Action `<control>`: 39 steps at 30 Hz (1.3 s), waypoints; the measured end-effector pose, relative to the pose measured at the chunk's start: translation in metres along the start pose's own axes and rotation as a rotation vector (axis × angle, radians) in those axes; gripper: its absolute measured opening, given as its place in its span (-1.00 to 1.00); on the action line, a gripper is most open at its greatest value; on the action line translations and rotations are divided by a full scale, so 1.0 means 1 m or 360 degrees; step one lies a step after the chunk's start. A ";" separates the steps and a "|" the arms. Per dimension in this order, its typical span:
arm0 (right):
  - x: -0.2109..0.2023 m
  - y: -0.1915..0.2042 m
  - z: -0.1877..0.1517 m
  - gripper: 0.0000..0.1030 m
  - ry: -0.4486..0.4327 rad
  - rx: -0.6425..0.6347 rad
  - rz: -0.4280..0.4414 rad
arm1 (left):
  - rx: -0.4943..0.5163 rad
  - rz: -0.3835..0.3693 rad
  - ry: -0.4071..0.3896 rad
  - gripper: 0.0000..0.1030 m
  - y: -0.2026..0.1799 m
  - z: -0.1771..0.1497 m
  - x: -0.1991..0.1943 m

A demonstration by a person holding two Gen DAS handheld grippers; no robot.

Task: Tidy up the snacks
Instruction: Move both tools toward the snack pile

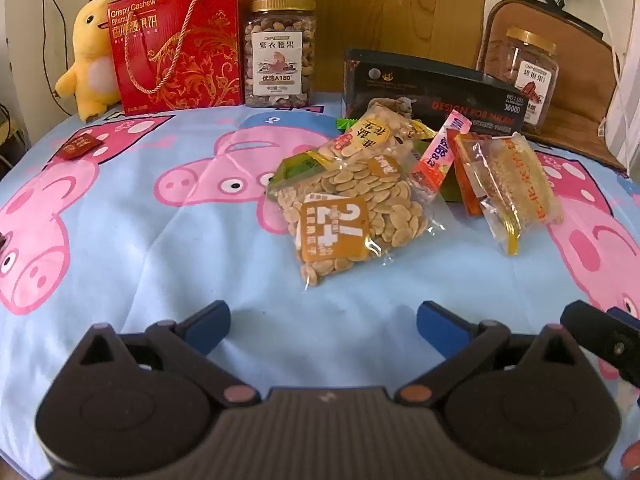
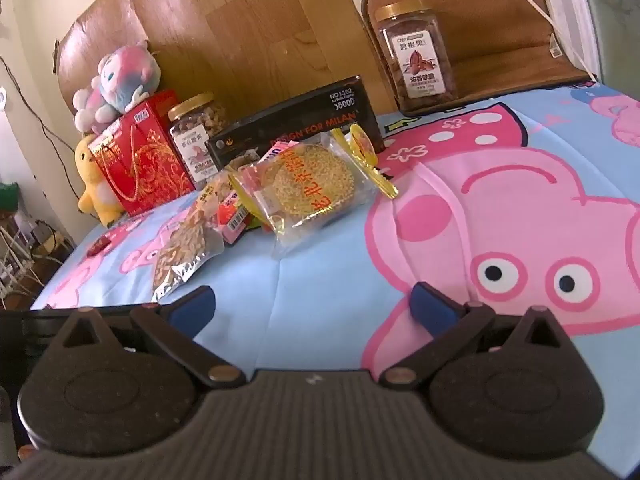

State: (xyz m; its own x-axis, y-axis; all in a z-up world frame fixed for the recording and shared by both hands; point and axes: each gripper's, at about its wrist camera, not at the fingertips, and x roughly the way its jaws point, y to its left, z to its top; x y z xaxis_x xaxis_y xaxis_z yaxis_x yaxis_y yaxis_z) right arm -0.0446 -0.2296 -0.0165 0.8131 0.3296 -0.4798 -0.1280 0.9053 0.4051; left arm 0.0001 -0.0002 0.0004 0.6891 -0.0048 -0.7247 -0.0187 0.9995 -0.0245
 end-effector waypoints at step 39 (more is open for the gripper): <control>-0.002 0.015 -0.003 0.28 -0.0100 -0.0102 0.0039 | 0.0118 -0.0209 -0.0518 1.00 0.015 -0.041 -0.053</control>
State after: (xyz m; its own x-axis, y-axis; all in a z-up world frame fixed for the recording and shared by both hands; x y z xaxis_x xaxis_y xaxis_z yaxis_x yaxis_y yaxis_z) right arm -0.0493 -0.2154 -0.0115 0.8430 0.3362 -0.4200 -0.1826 0.9132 0.3644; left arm -0.0668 0.0133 0.0101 0.8769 -0.1353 -0.4612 0.1297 0.9906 -0.0438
